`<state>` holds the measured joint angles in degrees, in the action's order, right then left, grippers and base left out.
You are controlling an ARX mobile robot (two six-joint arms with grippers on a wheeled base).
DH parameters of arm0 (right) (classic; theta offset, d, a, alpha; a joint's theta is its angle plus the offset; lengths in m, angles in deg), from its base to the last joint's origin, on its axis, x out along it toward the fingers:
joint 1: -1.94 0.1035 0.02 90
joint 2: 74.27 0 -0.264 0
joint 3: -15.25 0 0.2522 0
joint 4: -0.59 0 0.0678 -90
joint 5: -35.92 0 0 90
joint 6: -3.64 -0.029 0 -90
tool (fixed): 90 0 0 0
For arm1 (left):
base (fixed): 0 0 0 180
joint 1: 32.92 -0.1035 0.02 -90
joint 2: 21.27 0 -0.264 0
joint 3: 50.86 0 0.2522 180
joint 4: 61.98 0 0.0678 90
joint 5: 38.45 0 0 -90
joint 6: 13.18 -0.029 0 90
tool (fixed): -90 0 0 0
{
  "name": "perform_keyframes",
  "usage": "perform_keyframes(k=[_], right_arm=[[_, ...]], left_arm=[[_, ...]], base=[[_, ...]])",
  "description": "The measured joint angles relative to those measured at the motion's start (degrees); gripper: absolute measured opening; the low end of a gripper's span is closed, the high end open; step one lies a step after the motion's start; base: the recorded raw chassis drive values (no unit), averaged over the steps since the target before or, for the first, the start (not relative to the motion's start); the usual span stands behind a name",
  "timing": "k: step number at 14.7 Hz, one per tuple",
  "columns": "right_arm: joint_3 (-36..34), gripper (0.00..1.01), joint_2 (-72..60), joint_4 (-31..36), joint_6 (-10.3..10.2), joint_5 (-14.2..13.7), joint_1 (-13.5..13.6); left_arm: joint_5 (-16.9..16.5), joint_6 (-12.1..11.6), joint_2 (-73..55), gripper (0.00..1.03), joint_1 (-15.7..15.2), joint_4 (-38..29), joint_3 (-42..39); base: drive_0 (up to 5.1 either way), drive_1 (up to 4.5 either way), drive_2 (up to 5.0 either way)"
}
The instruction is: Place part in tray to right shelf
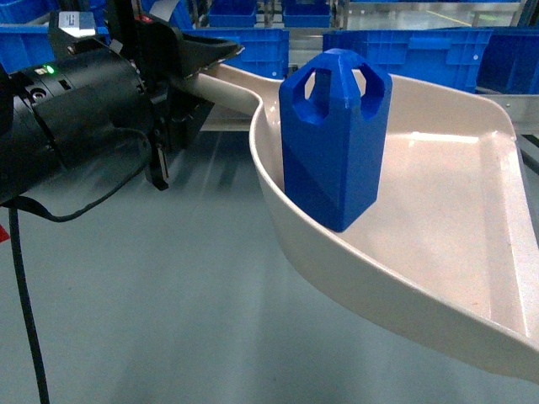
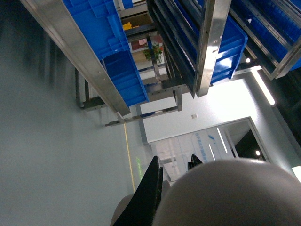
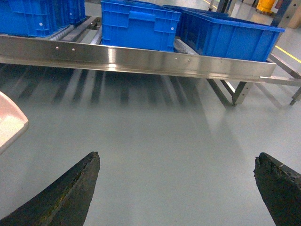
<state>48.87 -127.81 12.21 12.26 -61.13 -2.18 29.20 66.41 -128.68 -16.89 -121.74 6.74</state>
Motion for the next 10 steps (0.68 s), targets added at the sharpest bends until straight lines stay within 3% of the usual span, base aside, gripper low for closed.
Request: perform_keyframes(k=[10], right_arm=[[0.0, 0.98, 0.0, 0.1, 0.0, 0.0, 0.0]], left_arm=[[0.1, 0.0, 0.0, 0.13, 0.0, 0.2, 0.0]], base=[[-0.1, 3.90, -4.0]])
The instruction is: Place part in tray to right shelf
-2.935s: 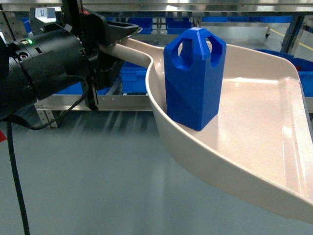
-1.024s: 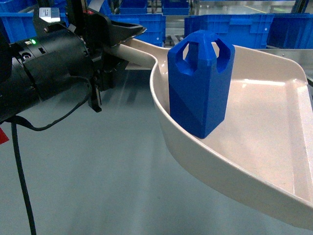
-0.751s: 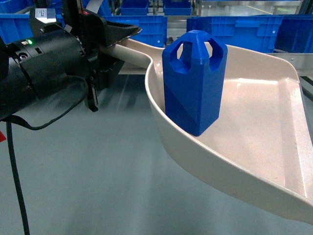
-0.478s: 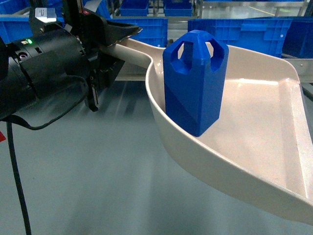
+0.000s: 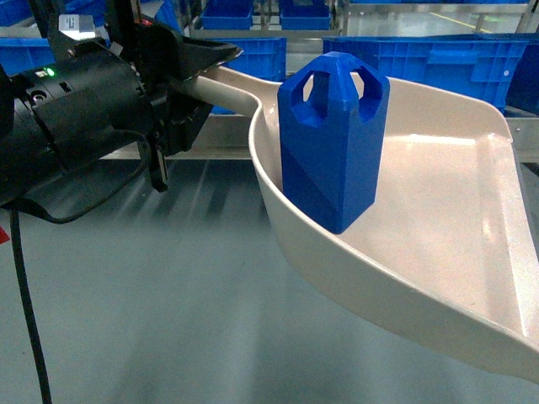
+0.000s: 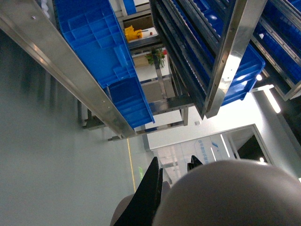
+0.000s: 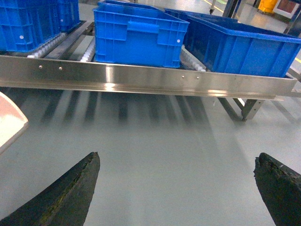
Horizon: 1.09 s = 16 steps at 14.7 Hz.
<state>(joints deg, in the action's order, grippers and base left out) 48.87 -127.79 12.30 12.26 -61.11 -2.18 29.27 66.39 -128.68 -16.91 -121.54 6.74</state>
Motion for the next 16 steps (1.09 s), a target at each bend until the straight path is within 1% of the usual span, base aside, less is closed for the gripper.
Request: perform_keyframes(k=[7, 8, 9, 12, 16], right_arm=[[0.0, 0.98, 0.0, 0.0, 0.0, -0.1, 0.0], [0.0, 0.98, -0.1, 0.0, 0.0, 0.0, 0.0], [0.0, 0.98, 0.0, -0.1, 0.0, 0.2, 0.0], [0.0, 0.98, 0.0, 0.0, 0.0, 0.2, 0.0], [0.0, 0.98, 0.0, 0.0, 0.0, 0.0, 0.0]], left_arm=[[-0.2, 0.0, 0.0, 0.13, 0.1, 0.0, 0.0], [-0.2, 0.1, 0.0, 0.13, 0.1, -0.1, 0.0], [0.6, 0.0, 0.0, 0.13, -0.8, 0.0, 0.0], [-0.1, 0.0, 0.0, 0.13, 0.2, 0.0, 0.0], [-0.2, 0.0, 0.0, 0.13, 0.2, -0.1, 0.0]], base=[[0.4, 4.24, -3.5], [3.1, 1.62, -5.0], [3.1, 1.62, -5.0], [2.9, 1.87, -5.0], [0.3, 4.24, -3.6]])
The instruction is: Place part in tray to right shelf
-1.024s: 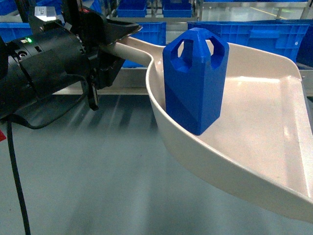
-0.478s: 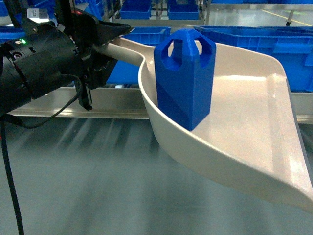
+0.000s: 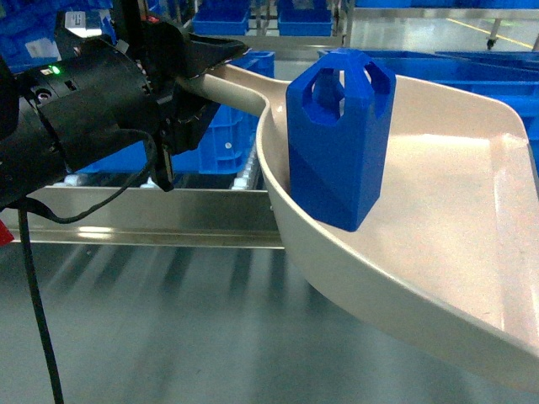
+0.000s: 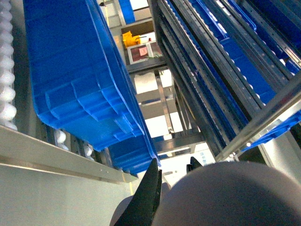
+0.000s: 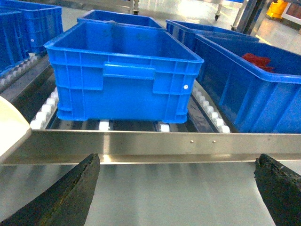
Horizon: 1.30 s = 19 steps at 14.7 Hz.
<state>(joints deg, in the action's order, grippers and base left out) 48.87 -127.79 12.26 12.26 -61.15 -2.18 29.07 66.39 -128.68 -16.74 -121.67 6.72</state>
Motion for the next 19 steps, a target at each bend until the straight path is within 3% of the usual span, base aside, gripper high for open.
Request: perform_keyframes(k=[4, 19], right_arm=[[0.0, 0.98, 0.0, 0.0, 0.0, 0.0, 0.0], [0.0, 0.98, -0.3, 0.0, 0.0, 0.0, 0.0]], left_arm=[[0.1, 0.0, 0.0, 0.13, -0.2, 0.1, 0.0], [0.2, 0.0, 0.0, 0.13, -0.3, 0.1, 0.1]], base=[[0.1, 4.25, -4.0], [0.0, 0.00, 0.0]])
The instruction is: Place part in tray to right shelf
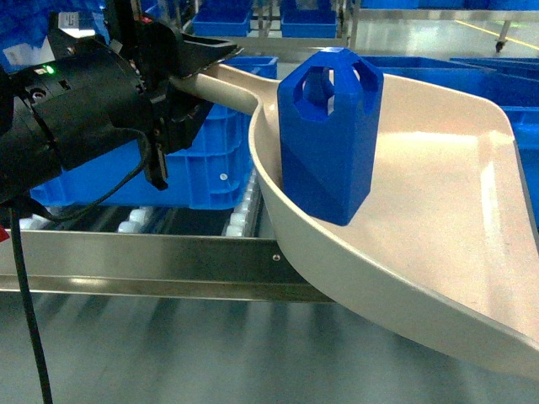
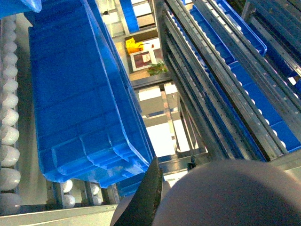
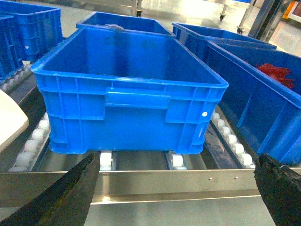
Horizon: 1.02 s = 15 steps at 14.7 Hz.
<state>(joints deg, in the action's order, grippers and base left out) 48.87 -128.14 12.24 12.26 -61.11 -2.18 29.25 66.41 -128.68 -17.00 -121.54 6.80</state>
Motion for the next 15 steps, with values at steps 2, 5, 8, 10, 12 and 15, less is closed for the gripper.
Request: perform_keyframes(k=[2, 5, 8, 10, 12, 15], right_arm=[[0.0, 0.98, 0.0, 0.0, 0.0, 0.0, 0.0], [0.0, 0.98, 0.0, 0.0, 0.0, 0.0, 0.0], [0.0, 0.98, 0.0, 0.0, 0.0, 0.0, 0.0], [0.0, 0.98, 0.0, 0.0, 0.0, 0.0, 0.0], [0.0, 0.98, 0.0, 0.0, 0.0, 0.0, 0.0], [0.0, 0.98, 0.0, 0.0, 0.0, 0.0, 0.0]], left_arm=[[0.0, 0.0, 0.0, 0.13, 0.0, 0.0, 0.0], [0.0, 0.0, 0.0, 0.13, 0.0, 0.0, 0.0], [0.0, 0.0, 0.0, 0.13, 0.0, 0.0, 0.0], [0.0, 0.0, 0.0, 0.13, 0.0, 0.0, 0.0], [0.0, 0.0, 0.0, 0.13, 0.0, 0.0, 0.0], [0.0, 0.0, 0.0, 0.13, 0.0, 0.0, 0.0]], base=[[0.0, 0.00, 0.0], [0.0, 0.00, 0.0], [0.0, 0.00, 0.0], [0.0, 0.00, 0.0], [0.0, 0.00, 0.0], [0.0, 0.00, 0.0]])
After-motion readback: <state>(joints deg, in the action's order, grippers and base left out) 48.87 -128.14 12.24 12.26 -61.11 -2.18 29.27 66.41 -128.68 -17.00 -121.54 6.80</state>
